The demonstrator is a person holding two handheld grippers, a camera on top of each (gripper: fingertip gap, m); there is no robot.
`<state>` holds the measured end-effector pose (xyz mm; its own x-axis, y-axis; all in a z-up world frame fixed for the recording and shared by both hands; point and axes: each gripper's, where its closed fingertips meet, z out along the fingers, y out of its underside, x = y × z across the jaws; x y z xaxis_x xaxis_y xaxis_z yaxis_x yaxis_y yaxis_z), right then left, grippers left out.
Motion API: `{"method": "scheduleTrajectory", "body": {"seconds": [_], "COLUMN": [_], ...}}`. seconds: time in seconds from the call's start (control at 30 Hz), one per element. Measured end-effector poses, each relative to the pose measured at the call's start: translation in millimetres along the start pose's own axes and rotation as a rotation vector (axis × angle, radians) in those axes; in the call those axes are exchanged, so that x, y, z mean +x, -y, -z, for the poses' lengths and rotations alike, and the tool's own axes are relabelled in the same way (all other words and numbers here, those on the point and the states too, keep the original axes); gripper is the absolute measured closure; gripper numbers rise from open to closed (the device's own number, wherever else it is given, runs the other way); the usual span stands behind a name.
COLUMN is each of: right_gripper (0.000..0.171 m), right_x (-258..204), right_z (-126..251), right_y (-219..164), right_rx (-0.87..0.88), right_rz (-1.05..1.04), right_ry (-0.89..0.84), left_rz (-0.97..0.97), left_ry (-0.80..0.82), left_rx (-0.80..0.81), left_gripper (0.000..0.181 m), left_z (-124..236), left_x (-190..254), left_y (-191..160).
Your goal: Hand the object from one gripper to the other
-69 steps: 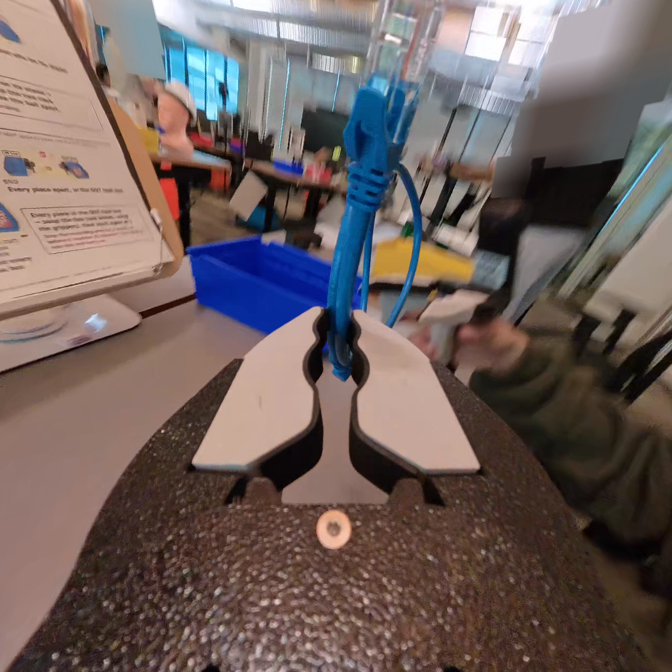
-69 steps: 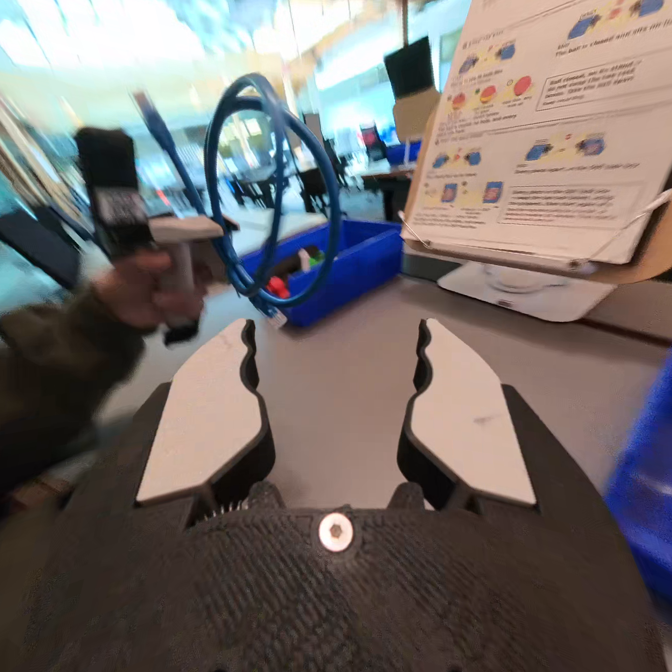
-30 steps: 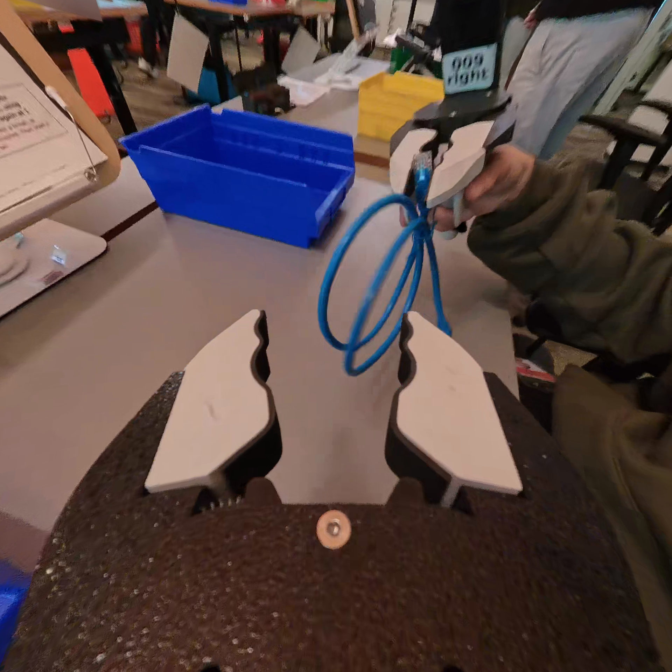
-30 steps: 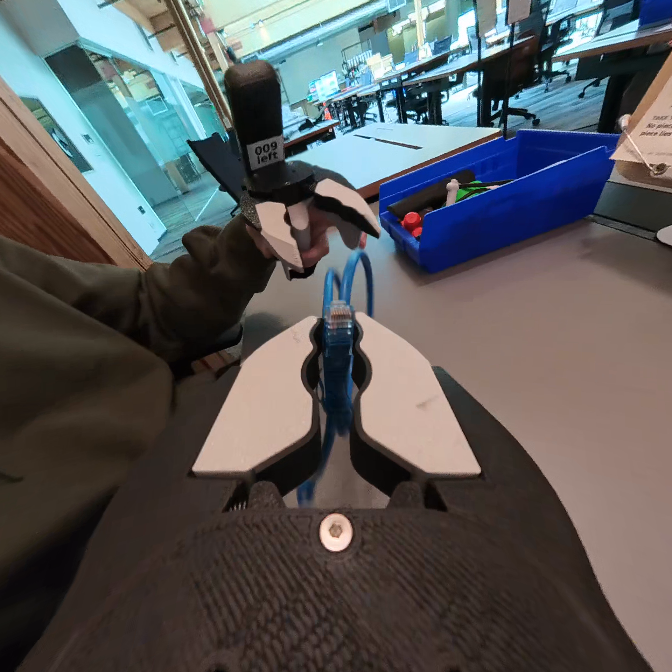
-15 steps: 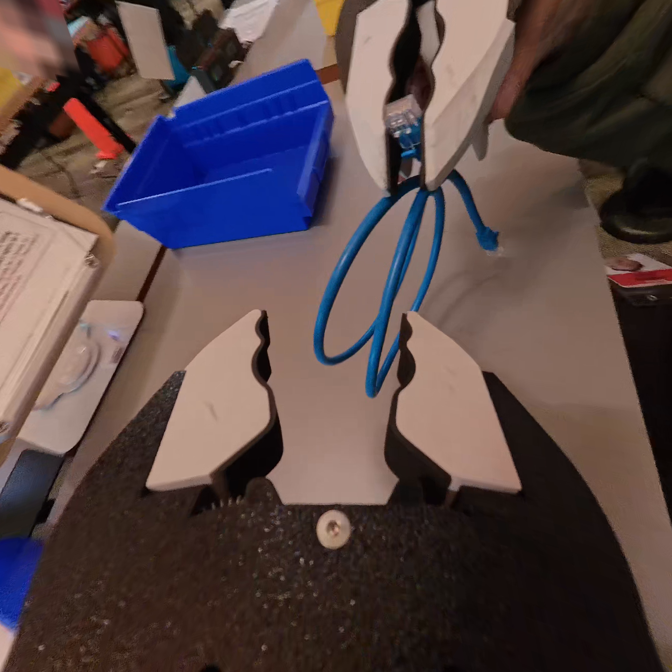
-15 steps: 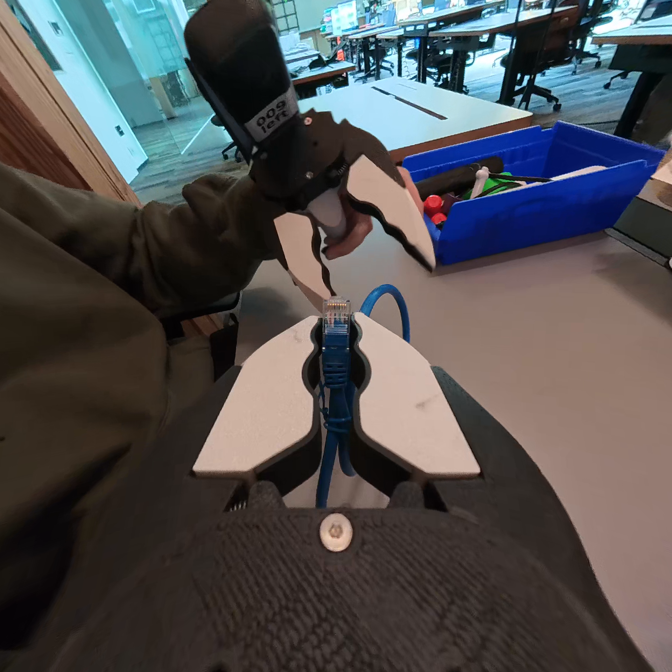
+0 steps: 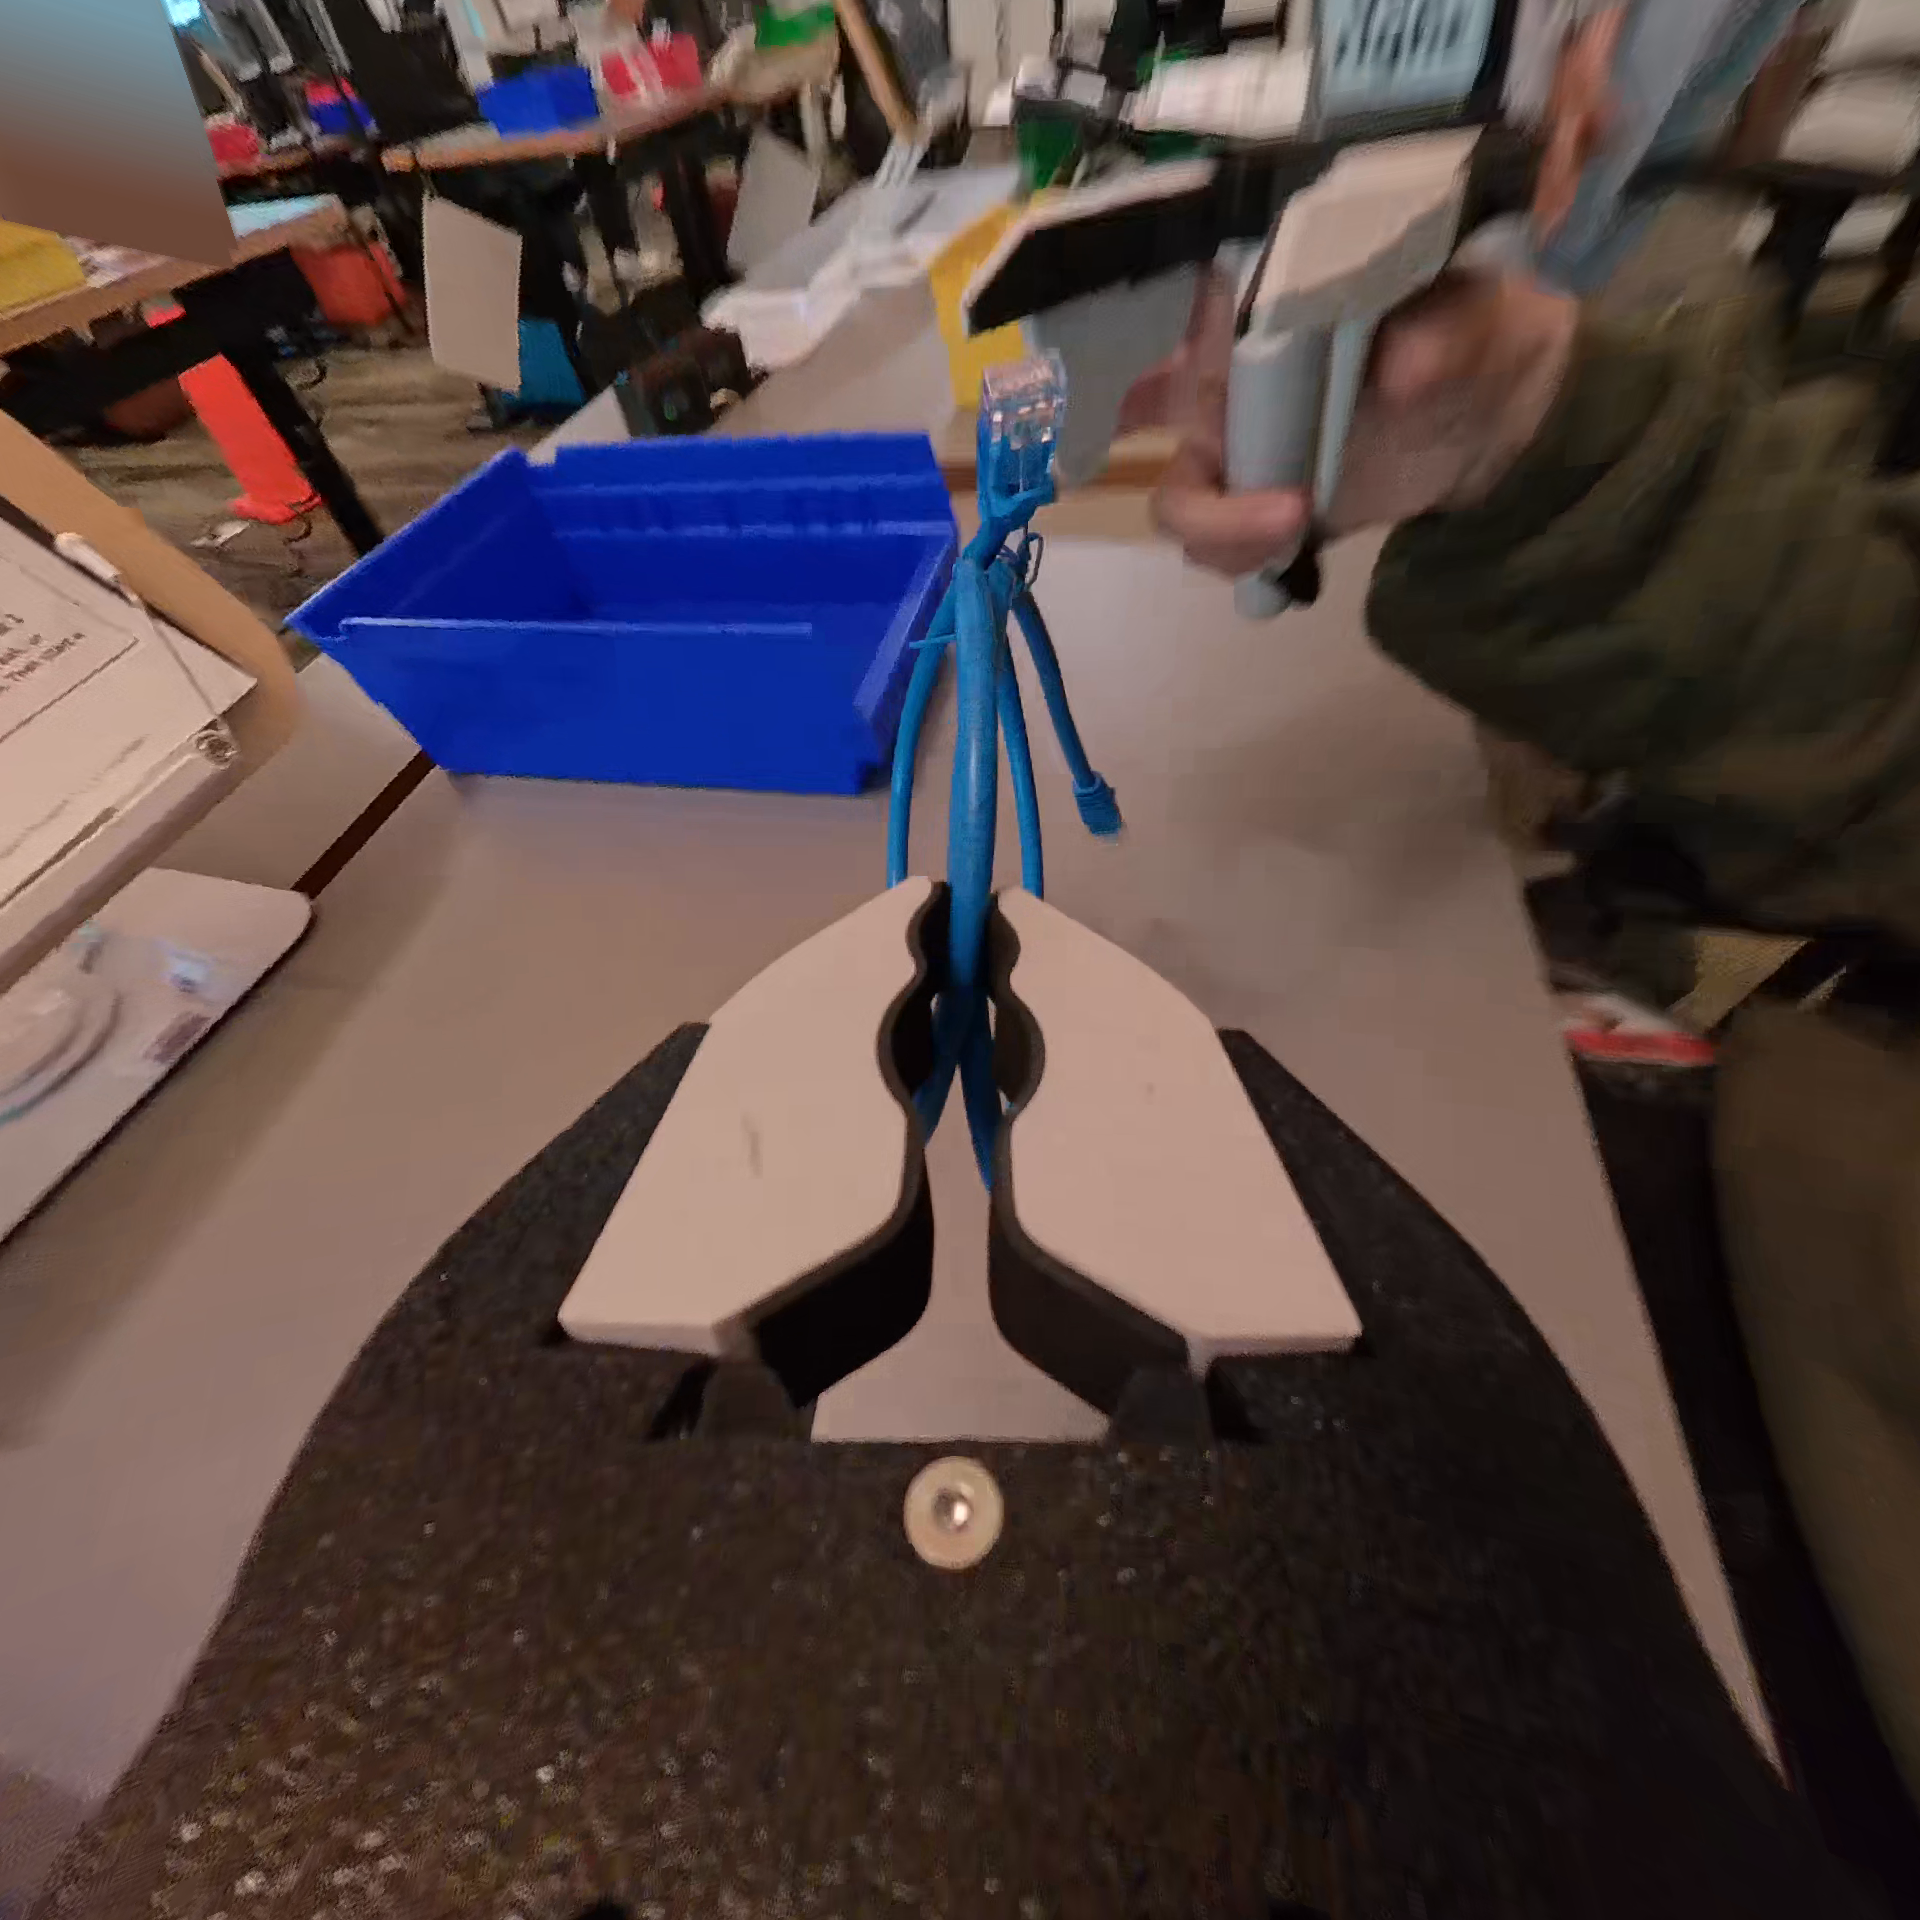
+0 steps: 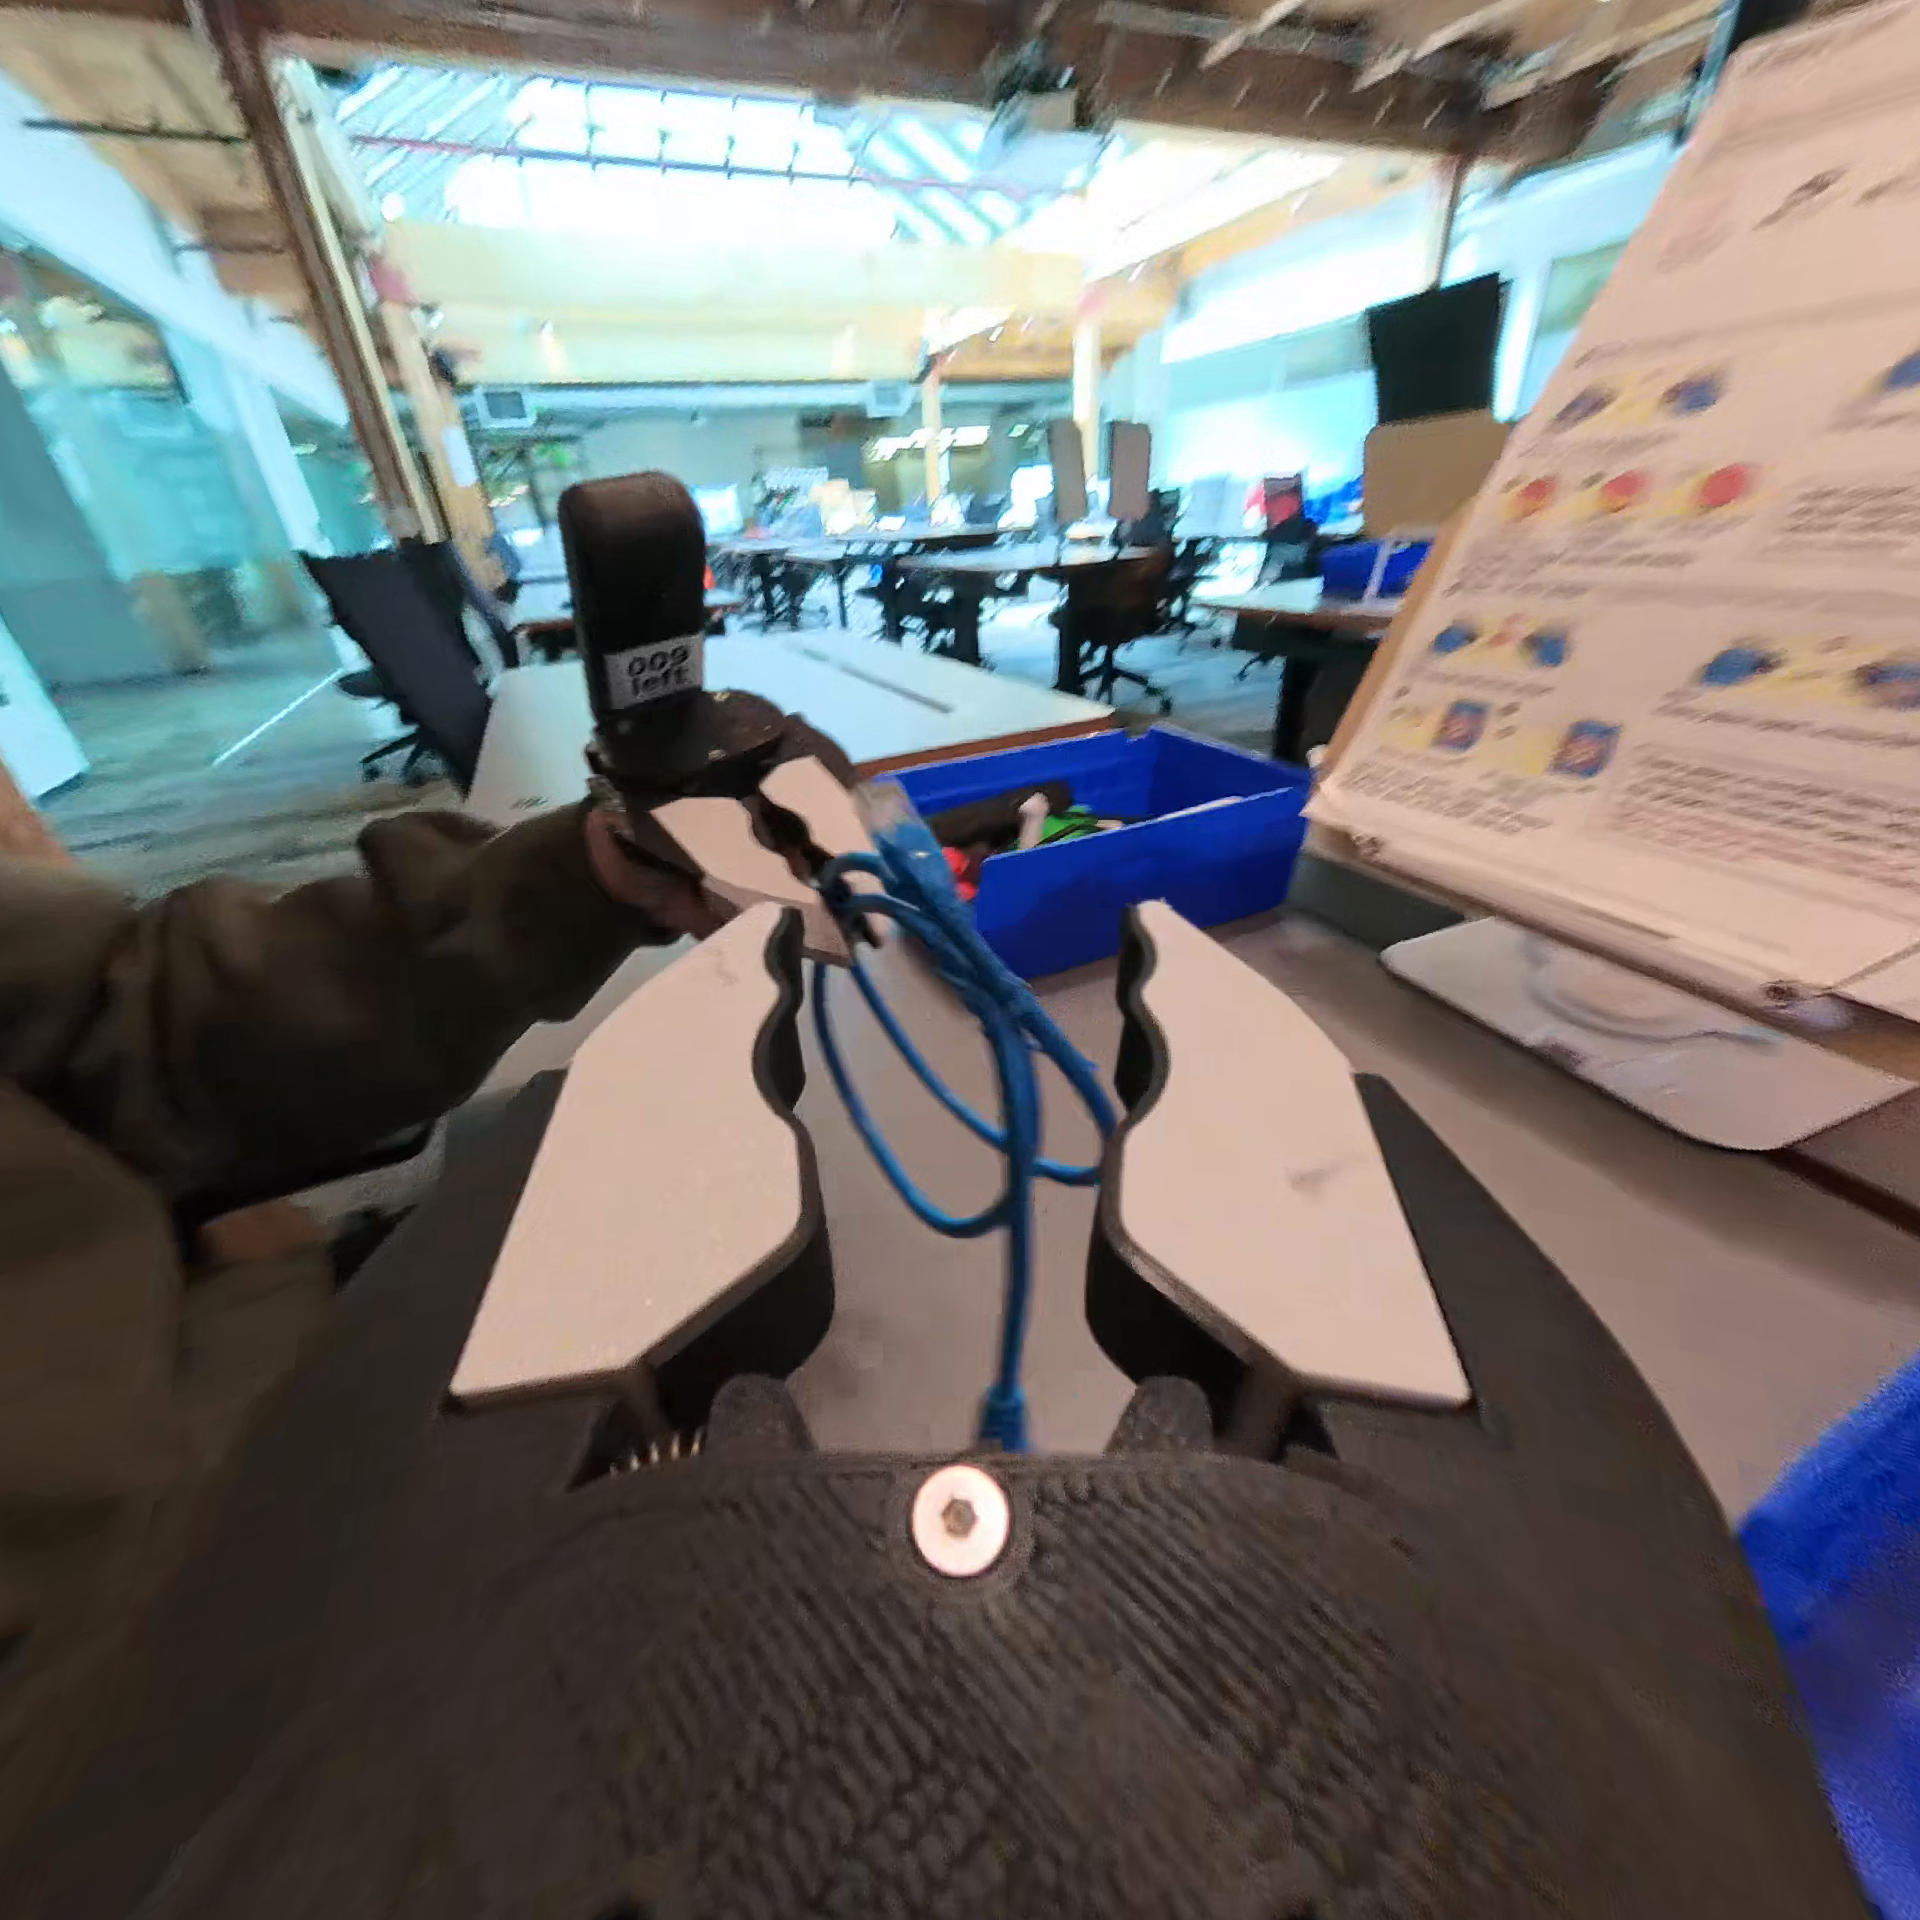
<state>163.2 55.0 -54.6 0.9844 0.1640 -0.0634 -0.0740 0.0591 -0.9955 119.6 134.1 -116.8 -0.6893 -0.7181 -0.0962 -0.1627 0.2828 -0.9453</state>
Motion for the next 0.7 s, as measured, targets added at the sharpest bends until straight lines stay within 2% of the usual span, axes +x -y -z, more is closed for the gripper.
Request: {"method": "scheduleTrajectory", "body": {"seconds": [0.07, 0.2, 0.4, 0.47, 0.57, 0.6, 0.67, 0.7], "right_gripper": [0.108, 0.110, 0.138, 0.156, 0.161, 0.161, 0.161, 0.161], "right_x": [7, -10, -8, -11, -6, -2, 5, 10], "right_z": [2, -11, -27, -26, -27, -27, -24, -21], "right_y": [-1, -28, -44, -51, -56, -57, -57, -58], "right_rx": [0.026, -0.083, -0.136, -0.183, -0.280, -0.314, -0.395, -0.446], "right_rz": [0.021, 0.053, 0.068, 0.077, 0.127, 0.162, 0.242, 0.302], "right_ry": [-0.029, 0.092, 0.073, 0.111, 0.051, 0.009, -0.083, -0.141], "left_rz": [0.055, 0.095, 0.093, 0.098, 0.094, 0.072, -0.014, -0.063], "left_ry": [-0.057, -0.124, -0.178, -0.180, -0.137, -0.089, 0.020, 0.068], "left_rx": [0.097, 0.194, 0.232, 0.239, 0.162, 0.121, 0.033, -0.005], "left_gripper": [0.176, 0.176, 0.176, 0.176, 0.175, 0.171, 0.146, 0.140], "left_z": [7, 16, 20, 22, 18, 16, 14, 15], "left_x": [4, 10, 20, 19, 15, 11, 2, -1], "left_y": [9, 19, 22, 22, 9, 3, -4, -4]}}
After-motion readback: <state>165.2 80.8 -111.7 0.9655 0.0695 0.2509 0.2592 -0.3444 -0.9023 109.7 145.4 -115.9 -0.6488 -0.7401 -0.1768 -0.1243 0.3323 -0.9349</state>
